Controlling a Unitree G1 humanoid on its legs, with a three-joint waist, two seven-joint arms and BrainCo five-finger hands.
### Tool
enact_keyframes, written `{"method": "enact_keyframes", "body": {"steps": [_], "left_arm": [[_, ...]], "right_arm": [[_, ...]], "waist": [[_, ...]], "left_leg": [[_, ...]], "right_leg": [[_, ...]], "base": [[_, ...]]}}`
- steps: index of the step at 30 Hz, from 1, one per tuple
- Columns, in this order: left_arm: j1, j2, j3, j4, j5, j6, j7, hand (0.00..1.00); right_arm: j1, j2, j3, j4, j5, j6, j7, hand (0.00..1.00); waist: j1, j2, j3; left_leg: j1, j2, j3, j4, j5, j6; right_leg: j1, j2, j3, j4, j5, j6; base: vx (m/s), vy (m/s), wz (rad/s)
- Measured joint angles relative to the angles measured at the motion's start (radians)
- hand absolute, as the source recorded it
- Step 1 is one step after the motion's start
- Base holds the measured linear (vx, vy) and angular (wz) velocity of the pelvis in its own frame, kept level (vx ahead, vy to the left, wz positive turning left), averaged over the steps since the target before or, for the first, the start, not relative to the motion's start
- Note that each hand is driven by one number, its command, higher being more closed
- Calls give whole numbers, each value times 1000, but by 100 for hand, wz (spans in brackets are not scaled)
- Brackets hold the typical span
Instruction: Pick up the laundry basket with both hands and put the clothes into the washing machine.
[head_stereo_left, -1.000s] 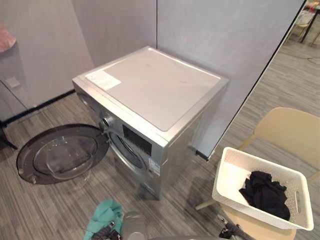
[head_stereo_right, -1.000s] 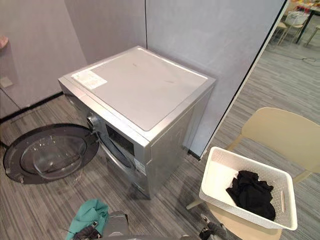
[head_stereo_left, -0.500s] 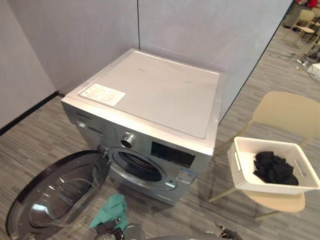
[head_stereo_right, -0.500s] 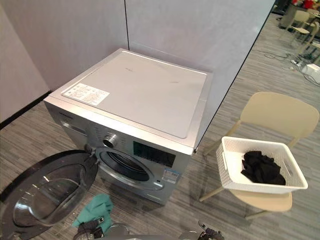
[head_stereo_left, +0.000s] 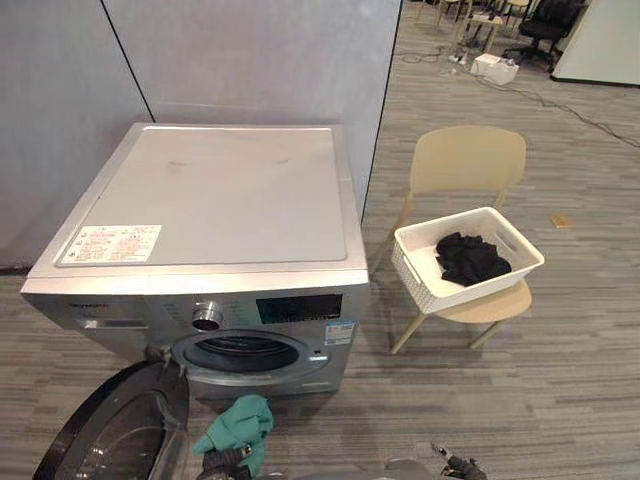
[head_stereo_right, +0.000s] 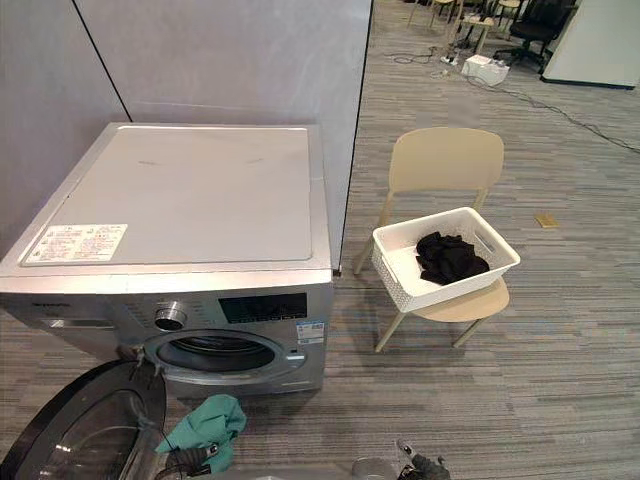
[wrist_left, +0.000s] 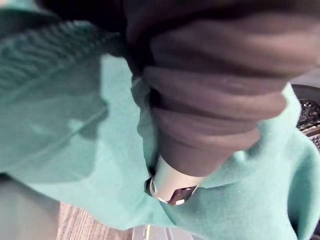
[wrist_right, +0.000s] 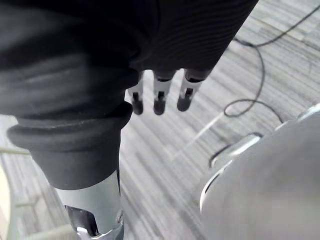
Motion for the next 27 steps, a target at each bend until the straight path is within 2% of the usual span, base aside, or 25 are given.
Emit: {"method": "enact_keyframes", "body": {"steps": [3,5,6,7,8,9,10,12,13,14,15,16,17,18,19,21,24,27], "left_arm": [[-3,-2,0,0,0,0,1,100],[-4,-6,21,-21,0,0,0,100],[-3,-18,37,-63,0,0,1,100],[-2,-22,38,-86,0,-1,1,100],[-1,-38,38,-122,-1,-5,1,100],[5,-50,37,-143,-2,-8,1,100],[8,-50,37,-154,-7,-8,1,100],[30,-59,44,-202,-54,-15,2,100],[31,-58,43,-203,-66,-16,2,100],[32,-56,32,-203,-84,-16,3,100],[31,-60,7,-202,-86,-15,1,100],[30,-50,-16,-203,-88,-15,1,100],[27,-33,-49,-207,-89,-16,1,100],[9,-17,-102,-217,-89,-16,0,100],[-8,0,-157,-222,-89,-16,-4,100],[13,18,-222,-247,-83,-15,-17,100],[10,40,-296,-319,-77,-24,-30,100],[10,16,-313,-389,-79,-43,-45,100]], "right_arm": [[-29,-8,0,29,-1,0,2,0],[-30,-6,4,31,-8,2,3,0],[-27,-7,19,20,-11,3,3,0],[-25,-10,33,8,-11,3,3,0],[-27,-18,59,-13,-18,3,4,0],[-27,-34,73,-24,-34,3,5,0],[-28,-31,73,-28,-42,4,4,0],[-31,-29,94,-57,-47,4,1,0],[-28,-26,98,-66,-47,4,1,0],[-27,-24,103,-71,-42,3,0,0],[-29,-30,102,-70,-39,4,0,0],[-29,-28,102,-66,-38,4,0,0],[-33,-20,106,-57,-39,4,3,0],[-44,-19,102,-34,-39,4,2,0],[-59,-17,90,-2,-38,4,1,0],[-70,-16,87,6,-37,0,2,0],[-68,-24,88,4,5,-1,1,0],[-68,-44,97,-2,12,-2,0,0]], "waist": [[5,3,6],[8,0,33],[19,-1,56],[27,-1,65],[38,18,83],[47,18,91],[50,16,92],[53,28,97],[52,28,96],[51,28,96],[50,37,92],[49,35,91],[39,16,82],[15,1,77],[11,-6,81],[11,-3,79],[-3,4,75],[-4,24,90]], "left_leg": [[6,4,3,-55,40,-12],[-7,21,-1,31,29,-29],[-65,45,-9,196,1,-59],[-106,58,-18,290,-6,-69],[-182,78,-60,439,-1,-79],[-217,83,-87,502,7,-92],[-220,84,-83,521,5,-93],[-243,181,-49,658,-36,-36],[-237,203,-52,655,-37,-33],[-191,224,-61,588,-29,-29],[-130,180,-89,451,-40,-52],[-96,153,-95,378,-54,-50],[-74,111,-112,279,-56,-53],[-67,72,-133,175,-57,-54],[-63,40,-131,129,-44,-56],[-42,24,-126,118,-40,-52],[-52,5,-117,120,-40,-46],[-99,-4,-89,149,-52,-26]], "right_leg": [[45,11,-1,-125,36,-11],[85,14,-16,-139,43,-12],[97,15,-21,-132,37,-15],[98,15,-20,-123,27,-14],[86,20,-19,-87,10,-10],[64,8,-12,-43,-9,-8],[55,-4,-8,-28,-12,-7],[45,-10,6,-12,-13,-2],[43,-15,8,-12,-11,4],[42,-31,13,-12,-7,27],[41,-49,24,-20,-3,58],[42,-55,31,-42,4,70],[42,-65,39,-74,24,74],[41,-73,37,-108,47,77],[44,-98,30,-134,76,100],[60,-110,29,-164,107,100],[50,-131,33,-183,121,124],[-24,-142,83,-153,130,135]], "base": [[-34,-75,2],[-76,-61,15],[-126,-60,8],[-168,-24,-2],[-175,66,-6],[-152,118,-5],[-125,173,-5],[-77,186,-11],[-37,239,-4],[-19,304,3],[-21,335,7],[-18,286,30],[-18,217,75],[-28,242,96],[-30,218,66],[-25,155,-11],[-47,49,-14],[-103,39,-33]]}}
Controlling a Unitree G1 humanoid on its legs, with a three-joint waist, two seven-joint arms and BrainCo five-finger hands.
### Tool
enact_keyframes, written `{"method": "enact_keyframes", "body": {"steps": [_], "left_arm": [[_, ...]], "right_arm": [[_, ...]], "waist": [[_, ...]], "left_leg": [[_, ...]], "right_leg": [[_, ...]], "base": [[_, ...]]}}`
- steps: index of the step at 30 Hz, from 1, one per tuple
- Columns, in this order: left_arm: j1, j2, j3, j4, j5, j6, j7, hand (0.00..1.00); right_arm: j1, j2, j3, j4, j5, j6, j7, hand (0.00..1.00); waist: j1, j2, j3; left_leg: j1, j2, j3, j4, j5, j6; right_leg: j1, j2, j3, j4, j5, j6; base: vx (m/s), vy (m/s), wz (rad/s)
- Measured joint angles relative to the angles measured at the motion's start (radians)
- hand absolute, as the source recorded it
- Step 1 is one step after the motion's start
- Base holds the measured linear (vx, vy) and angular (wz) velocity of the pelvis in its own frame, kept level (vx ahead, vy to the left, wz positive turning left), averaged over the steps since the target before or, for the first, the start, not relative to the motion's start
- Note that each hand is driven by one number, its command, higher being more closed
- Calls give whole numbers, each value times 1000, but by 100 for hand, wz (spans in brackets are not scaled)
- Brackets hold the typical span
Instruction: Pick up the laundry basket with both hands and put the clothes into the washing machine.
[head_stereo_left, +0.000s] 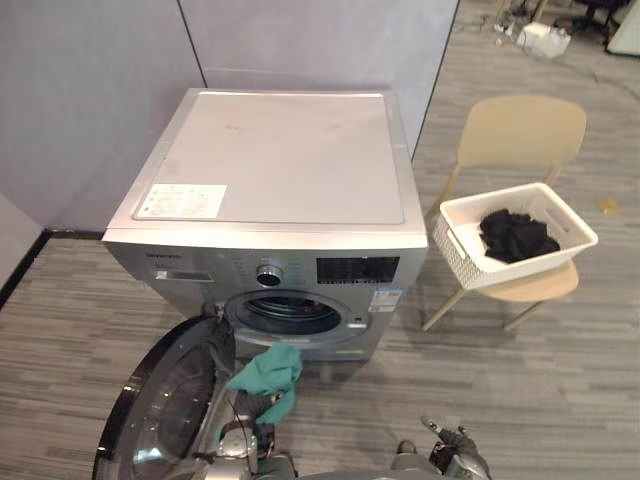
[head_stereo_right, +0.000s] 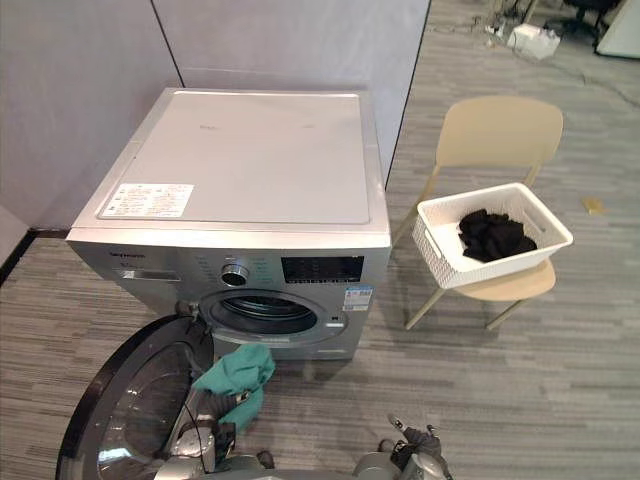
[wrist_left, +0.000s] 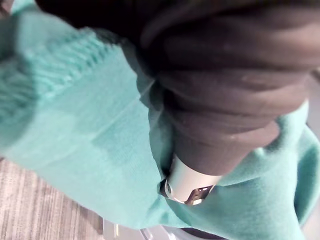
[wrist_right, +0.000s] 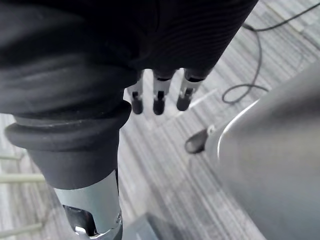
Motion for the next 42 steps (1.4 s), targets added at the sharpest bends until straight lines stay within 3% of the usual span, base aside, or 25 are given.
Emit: {"method": "enact_keyframes", "body": {"steps": [2,4,7,8,9,10,13,17,21,23,27,31,35,42], "left_arm": [[-3,-5,-13,-15,-1,-6,0,100],[-3,-7,-12,-48,-2,-7,2,100],[-8,-5,-5,-105,-7,-13,8,100],[-15,-5,-4,-127,-16,-13,24,100],[-26,-11,-4,-141,-26,-13,31,100],[-31,-17,-3,-156,-35,-13,35,100],[-65,-43,1,-252,-58,-16,72,100],[-187,-97,54,-319,-140,-37,152,100],[-380,-107,117,-328,-180,-61,264,100],[-449,-100,164,-313,-201,-66,310,100],[-620,-26,265,-208,-249,-65,374,100],[-795,79,331,-97,-329,-52,373,100],[-942,207,348,-35,-428,-52,372,100],[-1235,417,326,4,-465,-21,350,100]], "right_arm": [[11,-5,17,-33,0,0,-5,0],[20,-4,43,-85,0,-2,-8,0],[41,15,107,-165,0,-23,-17,0],[49,17,126,-191,1,-29,-18,0],[49,18,133,-216,1,-37,-20,0],[52,17,143,-233,2,-37,-21,0],[37,16,202,-345,26,-50,-39,0],[8,16,262,-489,29,-72,-67,0],[-21,14,266,-593,32,-108,-107,0],[-24,13,275,-606,42,-113,-132,0],[-27,12,270,-649,76,-141,-167,0],[-25,13,251,-653,96,-151,-194,0],[-25,15,248,-680,119,-158,-214,0],[-22,18,247,-747,146,-197,-213,0]], "waist": [[-6,6,28],[-8,17,58],[-3,-14,92],[-3,-33,111],[2,-23,140],[3,-30,147],[4,-12,194],[8,-10,268],[7,-15,341],[8,-16,357],[0,-31,385],[-5,-34,395],[-10,-35,395],[-8,-39,409]], "left_leg": [[-8,5,25,26,-18,10],[-27,35,48,65,-45,7],[-95,71,69,112,-65,1],[-115,84,64,143,-71,-7],[-140,95,64,165,-73,-12],[-155,104,64,178,-74,-13],[-284,145,50,279,-90,-15],[-426,188,32,383,-99,-23],[-600,231,3,531,-146,-38],[-666,263,-2,583,-162,-46],[-770,303,-4,637,-168,-55],[-842,318,-4,642,-162,-64],[-905,326,-14,638,-153,-72],[-1010,329,-16,641,-146,-72]], "right_leg": [[-25,3,33,37,7,-10],[-64,27,36,87,31,-46],[-132,46,8,98,17,-104],[-142,57,-1,98,15,-104],[-163,67,-3,106,14,-99],[-179,72,-3,121,12,-97],[-317,94,0,235,-14,-53],[-483,115,0,393,-67,-70],[-684,133,11,597,-146,-88],[-761,152,21,650,-155,-98],[-883,187,31,704,-158,-103],[-960,200,31,715,-152,-114],[-1014,203,21,710,-147,-121],[-1109,202,2,716,-146,-123]], "base": [[-103,59,-46],[-143,38,-49],[-119,-20,-32],[-55,-61,-8],[-49,-48,-4],[-61,-35,-10],[-58,-85,-9],[-45,-120,-4],[-88,-144,-8],[-58,-111,-35],[-36,-110,-28],[-7,-55,-9],[24,-20,-2],[36,12,-1]]}}
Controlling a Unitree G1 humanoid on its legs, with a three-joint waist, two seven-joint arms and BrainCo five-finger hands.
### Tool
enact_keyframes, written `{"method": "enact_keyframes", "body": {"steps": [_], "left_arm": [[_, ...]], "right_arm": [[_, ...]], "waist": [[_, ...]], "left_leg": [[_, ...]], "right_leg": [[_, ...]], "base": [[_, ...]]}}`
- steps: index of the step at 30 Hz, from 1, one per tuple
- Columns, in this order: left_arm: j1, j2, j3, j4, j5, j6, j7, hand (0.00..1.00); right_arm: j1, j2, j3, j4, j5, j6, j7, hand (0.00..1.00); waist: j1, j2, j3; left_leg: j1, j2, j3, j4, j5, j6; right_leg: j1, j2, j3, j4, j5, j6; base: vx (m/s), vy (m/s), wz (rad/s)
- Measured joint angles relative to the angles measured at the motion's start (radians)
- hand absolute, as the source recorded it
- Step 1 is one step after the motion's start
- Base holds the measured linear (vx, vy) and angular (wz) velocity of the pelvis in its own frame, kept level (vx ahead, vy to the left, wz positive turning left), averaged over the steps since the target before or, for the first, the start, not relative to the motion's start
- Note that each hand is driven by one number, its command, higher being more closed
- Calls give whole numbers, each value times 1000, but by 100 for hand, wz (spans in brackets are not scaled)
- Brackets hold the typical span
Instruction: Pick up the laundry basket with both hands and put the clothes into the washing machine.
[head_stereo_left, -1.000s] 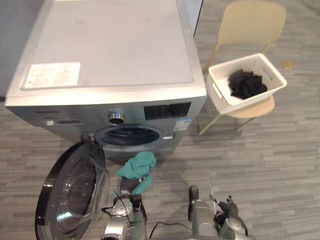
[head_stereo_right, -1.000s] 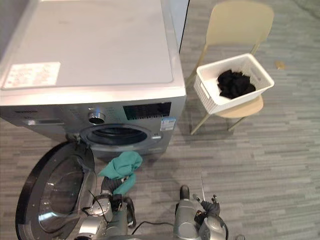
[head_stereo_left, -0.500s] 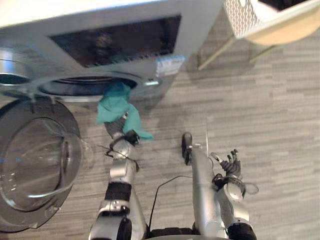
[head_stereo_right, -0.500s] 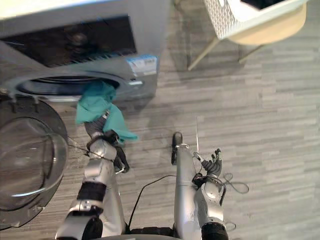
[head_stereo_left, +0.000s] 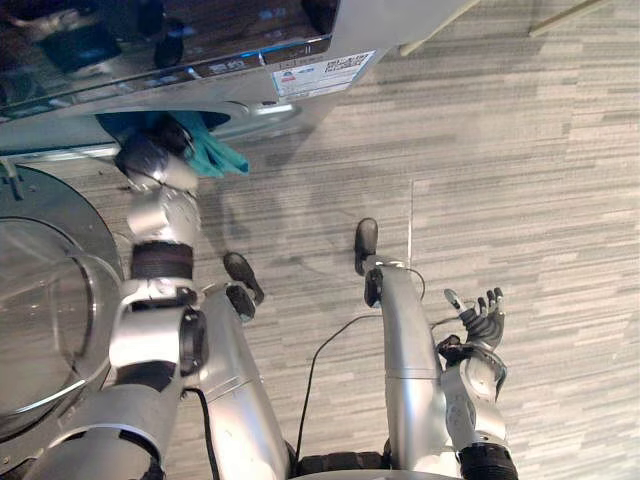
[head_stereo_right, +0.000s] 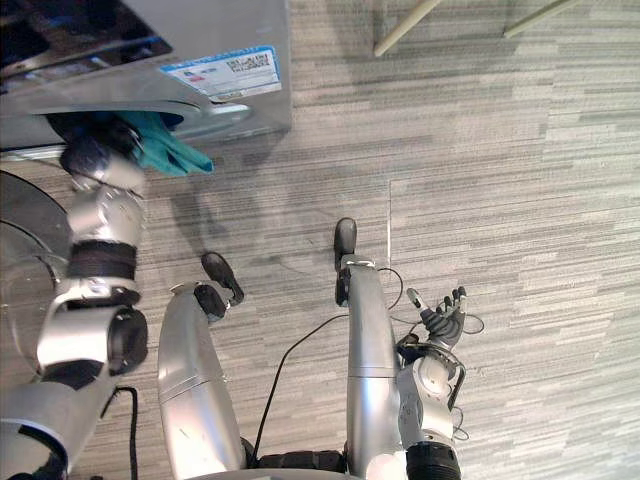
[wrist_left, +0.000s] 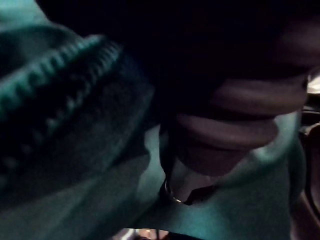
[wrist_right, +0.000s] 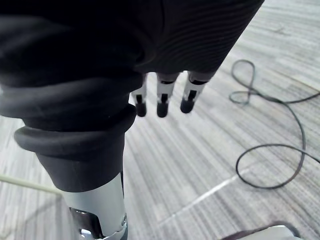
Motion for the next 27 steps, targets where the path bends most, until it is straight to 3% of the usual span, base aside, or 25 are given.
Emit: {"method": "enact_keyframes", "body": {"steps": [3,6,7,9,10,14,18,22,27], "left_arm": [[-133,85,-46,13,-45,0,0,100],[-321,165,-160,30,-30,-4,-7,100],[-351,213,-219,39,8,-11,-25,100],[-425,239,-276,42,127,45,-23,100],[-500,265,-329,42,203,65,-20,0],[-650,347,-432,42,415,77,-2,0],[-694,358,-461,94,555,112,21,0],[-694,374,-498,122,642,144,-3,0],[-684,373,-494,153,671,149,-32,0]], "right_arm": [[11,-1,-1,-2,10,-4,3,0],[34,-3,-12,-1,30,-28,19,0],[36,-4,-23,-1,36,-31,21,0],[47,-13,-44,0,42,-41,27,0],[57,-25,-48,2,42,-41,37,0],[78,-22,-82,18,50,-43,62,0],[120,-15,-87,19,51,-53,68,0],[129,-15,-91,18,51,-57,77,0],[129,-15,-101,16,63,-59,90,0]], "waist": [[-4,0,0],[-4,0,0],[-7,0,0],[6,0,0],[11,0,0],[14,-1,0],[11,-1,0],[10,-1,0],[4,-1,-1]], "left_leg": [[-26,4,-2,6,0,0],[-55,4,-3,5,5,5],[-76,4,-3,8,9,9],[-118,6,-5,21,15,14],[-158,8,-10,33,20,19],[-245,14,-14,63,31,35],[-261,13,-8,73,35,41],[-260,13,-4,72,36,43],[-258,14,-3,71,37,43]], "right_leg": [[-18,0,-6,-1,0,0],[-38,1,-10,-11,7,-3],[-56,3,-10,-16,15,-2],[-93,5,-10,-20,30,-3],[-123,6,-11,-20,41,-1],[-190,5,-7,-27,81,6],[-201,2,-1,-36,97,9],[-206,3,1,-32,99,8],[-208,4,0,-28,99,7]], "base": [[27,33,-1],[-12,36,0],[0,0,0],[-48,37,-6],[-69,51,-9],[-46,51,-10],[-15,58,-4],[5,25,-1],[6,9,-1]]}}
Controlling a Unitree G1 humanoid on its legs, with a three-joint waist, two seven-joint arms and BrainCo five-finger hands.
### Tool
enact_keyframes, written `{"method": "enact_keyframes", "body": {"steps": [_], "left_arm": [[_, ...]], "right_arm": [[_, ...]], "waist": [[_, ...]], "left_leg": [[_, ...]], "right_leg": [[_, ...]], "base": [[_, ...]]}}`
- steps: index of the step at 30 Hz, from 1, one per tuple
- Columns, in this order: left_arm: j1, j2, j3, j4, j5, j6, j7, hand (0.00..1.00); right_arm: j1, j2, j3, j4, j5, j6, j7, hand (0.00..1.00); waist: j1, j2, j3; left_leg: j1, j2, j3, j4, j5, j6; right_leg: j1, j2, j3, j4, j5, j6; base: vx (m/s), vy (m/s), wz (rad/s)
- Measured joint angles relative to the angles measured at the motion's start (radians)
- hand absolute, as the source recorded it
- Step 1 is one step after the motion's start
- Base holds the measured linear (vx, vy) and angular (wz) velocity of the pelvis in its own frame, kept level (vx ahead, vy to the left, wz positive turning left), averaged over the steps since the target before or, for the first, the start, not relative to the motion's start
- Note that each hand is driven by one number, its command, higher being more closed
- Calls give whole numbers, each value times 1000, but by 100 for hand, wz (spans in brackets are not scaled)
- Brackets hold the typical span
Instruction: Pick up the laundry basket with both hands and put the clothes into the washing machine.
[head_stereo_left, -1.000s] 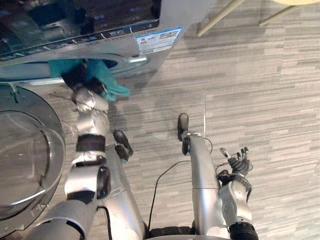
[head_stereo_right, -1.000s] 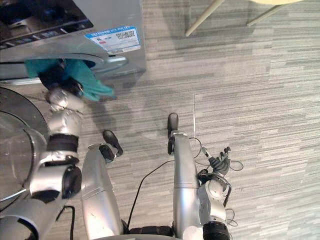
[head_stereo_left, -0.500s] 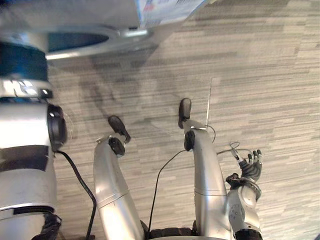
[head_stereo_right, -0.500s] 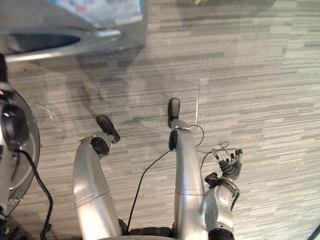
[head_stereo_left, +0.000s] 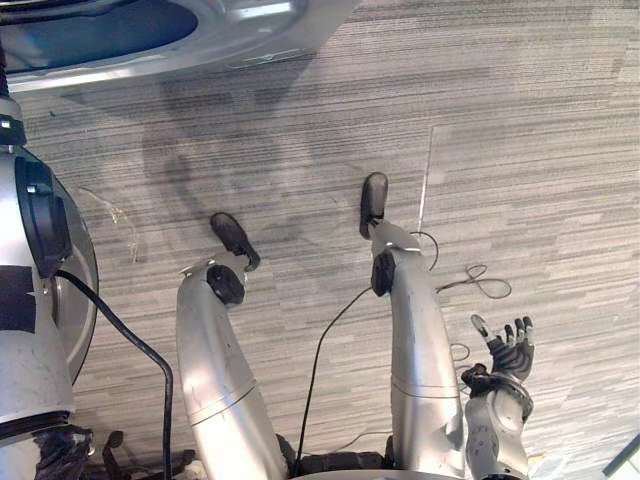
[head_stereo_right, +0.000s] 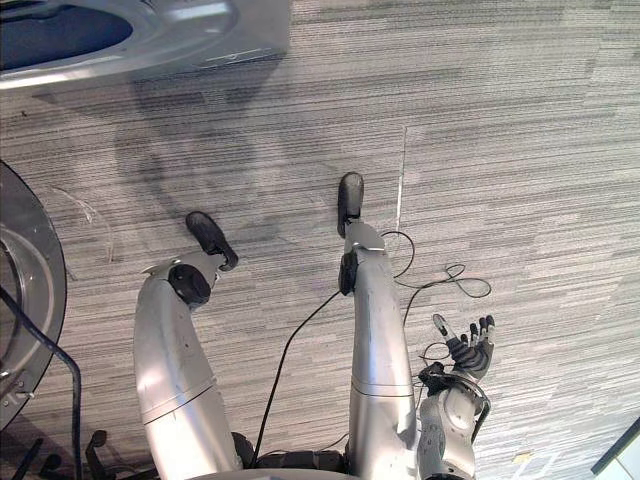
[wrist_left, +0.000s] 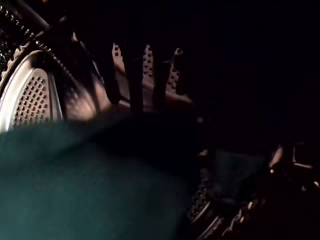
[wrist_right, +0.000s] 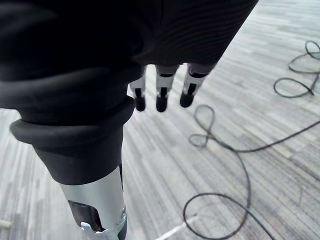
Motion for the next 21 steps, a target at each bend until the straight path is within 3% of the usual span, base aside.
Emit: {"method": "enact_keyframes", "body": {"steps": [5,10,13,16,18,21], "left_arm": [[124,-44,69,22,28,19,-82,0],[302,-131,208,65,4,39,-147,0],[426,-190,345,67,-98,36,-164,0],[575,-281,486,66,-272,28,-160,0],[735,-401,569,64,-409,-4,-154,0],[911,-559,594,67,-482,-18,-140,0]], "right_arm": [[0,1,-1,1,18,20,22,0],[0,5,-1,17,48,46,40,0],[0,8,-1,39,54,65,42,0],[0,14,-1,88,55,88,42,0],[-2,13,-9,164,54,110,41,0],[-32,15,-42,247,54,132,41,0]], "waist": [[-11,-1,-1],[-27,-3,-3],[-27,-5,-5],[-29,-9,-15],[-28,-15,-77],[-29,-16,-86]], "left_leg": [[22,3,5,5,0,0],[79,23,2,18,0,-1],[140,43,5,8,-1,-2],[239,50,21,-44,6,-13],[308,44,38,-94,14,-27],[456,17,62,-171,35,-40]], "right_leg": [[11,1,-1,17,1,-1],[74,17,-1,11,4,-6],[140,33,-3,-22,12,-18],[231,42,-6,-71,20,-21],[283,44,-4,-102,21,-27],[409,28,-8,-129,12,-33]], "base": [[0,0,0],[3,19,-6],[-12,13,-11],[11,-1,-1],[58,-2,3],[141,11,24]]}}
